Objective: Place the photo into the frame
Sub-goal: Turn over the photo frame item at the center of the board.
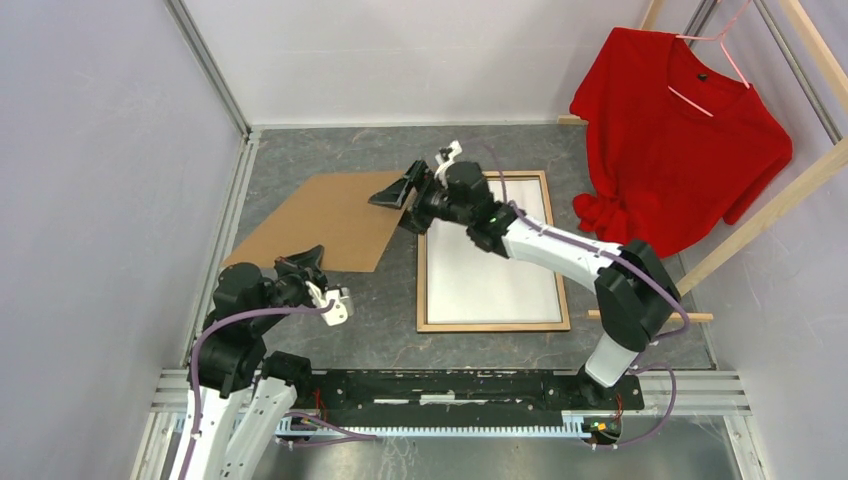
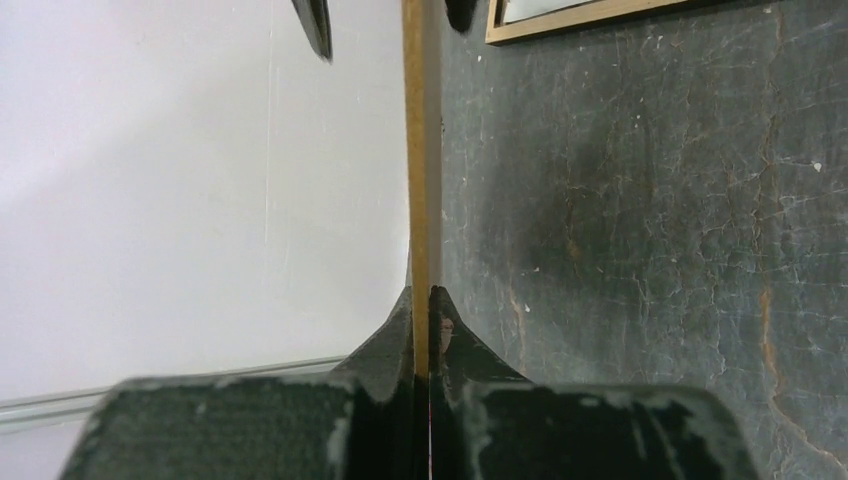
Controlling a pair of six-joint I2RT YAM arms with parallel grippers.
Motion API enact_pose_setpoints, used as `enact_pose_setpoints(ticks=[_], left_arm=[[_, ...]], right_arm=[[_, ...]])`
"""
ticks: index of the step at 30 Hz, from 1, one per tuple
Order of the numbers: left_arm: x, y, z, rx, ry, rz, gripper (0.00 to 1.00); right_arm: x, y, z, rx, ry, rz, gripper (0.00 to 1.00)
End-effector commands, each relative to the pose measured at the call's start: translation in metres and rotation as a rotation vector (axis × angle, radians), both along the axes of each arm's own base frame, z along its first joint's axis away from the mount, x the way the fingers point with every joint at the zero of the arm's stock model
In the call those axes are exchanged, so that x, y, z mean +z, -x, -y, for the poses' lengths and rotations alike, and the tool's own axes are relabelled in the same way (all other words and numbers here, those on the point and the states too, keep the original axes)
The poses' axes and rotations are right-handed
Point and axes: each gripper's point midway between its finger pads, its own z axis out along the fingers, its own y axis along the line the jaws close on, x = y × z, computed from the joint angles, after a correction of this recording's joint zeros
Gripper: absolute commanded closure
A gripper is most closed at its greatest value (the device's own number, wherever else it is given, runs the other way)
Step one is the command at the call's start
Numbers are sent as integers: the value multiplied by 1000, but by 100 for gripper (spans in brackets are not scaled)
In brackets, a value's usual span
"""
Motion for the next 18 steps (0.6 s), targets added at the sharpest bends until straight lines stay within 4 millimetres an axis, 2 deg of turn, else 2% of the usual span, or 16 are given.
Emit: enact_pose_setpoints(ticks=[1,2,4,5,8,12,14,15,18], left_arm=[[47,-4,-1,13,31,129,98],[45,-5,-1,12,15,110,98],[48,-5,-2,14,5,74,98],[51,-5,-2,19,13,55,98],[57,-3,-1,22,16,-25,98],[56,15,5,-38,-16,-175,98],[54,25,11,-92,-35,-229,98],[56,29,13,-112,-33,-244,98],[58,31,18,-141,-28,-285,98]], right_arm=[[52,-13,52,213,38,475,13],[53,-15,65,265,48,532,8],[62,-21,100,330,95,723,6],[66,-20,112,338,140,813,3],[59,-12,129,392,382,1097,2],[60,8,151,422,561,1442,2],[60,27,154,469,563,1599,2],[60,36,153,496,538,1655,6],[53,62,137,590,446,1772,13]])
